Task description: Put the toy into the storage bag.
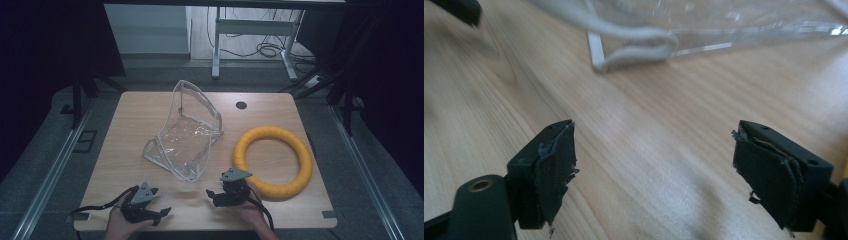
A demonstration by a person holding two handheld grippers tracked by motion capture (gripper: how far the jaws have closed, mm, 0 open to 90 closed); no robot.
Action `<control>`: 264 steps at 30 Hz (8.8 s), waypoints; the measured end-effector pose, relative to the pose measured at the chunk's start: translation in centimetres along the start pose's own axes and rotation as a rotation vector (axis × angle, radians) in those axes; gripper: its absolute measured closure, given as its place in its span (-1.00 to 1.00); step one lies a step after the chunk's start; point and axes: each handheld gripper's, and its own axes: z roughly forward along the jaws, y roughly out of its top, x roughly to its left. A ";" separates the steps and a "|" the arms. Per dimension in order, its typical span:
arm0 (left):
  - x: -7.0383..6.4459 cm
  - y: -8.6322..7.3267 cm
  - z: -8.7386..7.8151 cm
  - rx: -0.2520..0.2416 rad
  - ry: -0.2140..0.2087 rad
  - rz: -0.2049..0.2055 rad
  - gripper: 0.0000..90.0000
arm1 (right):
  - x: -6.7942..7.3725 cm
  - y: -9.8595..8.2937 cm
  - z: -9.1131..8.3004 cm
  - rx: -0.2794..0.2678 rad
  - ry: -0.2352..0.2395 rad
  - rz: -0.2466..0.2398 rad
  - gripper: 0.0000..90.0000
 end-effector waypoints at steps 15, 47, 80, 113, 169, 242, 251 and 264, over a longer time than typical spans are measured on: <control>0.0 0.0 -0.1 -0.005 0.003 -0.002 -0.57 | -0.4 0.2 -1.1 -0.061 0.057 0.021 -0.51; 0.2 0.3 -0.3 -0.015 -0.011 -0.025 -0.57 | -2.7 2.9 -5.0 0.064 0.122 -0.120 -0.35; 0.1 0.3 -0.3 -0.015 -0.023 -0.035 -0.57 | -8.0 2.9 -5.4 0.436 0.051 -0.187 -0.32; 0.0 0.2 0.0 -0.004 -0.029 -0.035 -0.57 | -9.7 0.0 -3.8 0.674 0.050 -0.225 -0.26; 0.1 0.4 -0.2 -0.027 -0.024 -0.036 -0.57 | -11.8 5.2 -9.4 0.413 0.111 -0.123 0.17; 0.2 0.5 -0.2 -0.037 -0.041 -0.041 -0.57 | -11.1 11.1 -11.2 -0.287 0.339 0.129 0.16; 0.2 0.5 -0.2 -0.036 -0.043 -0.039 -0.57 | -10.9 11.3 -11.1 -0.336 0.355 0.157 0.16; 0.2 0.4 -0.2 -0.031 -0.044 -0.036 -0.57 | -10.3 11.7 -11.0 -0.389 0.383 0.181 0.16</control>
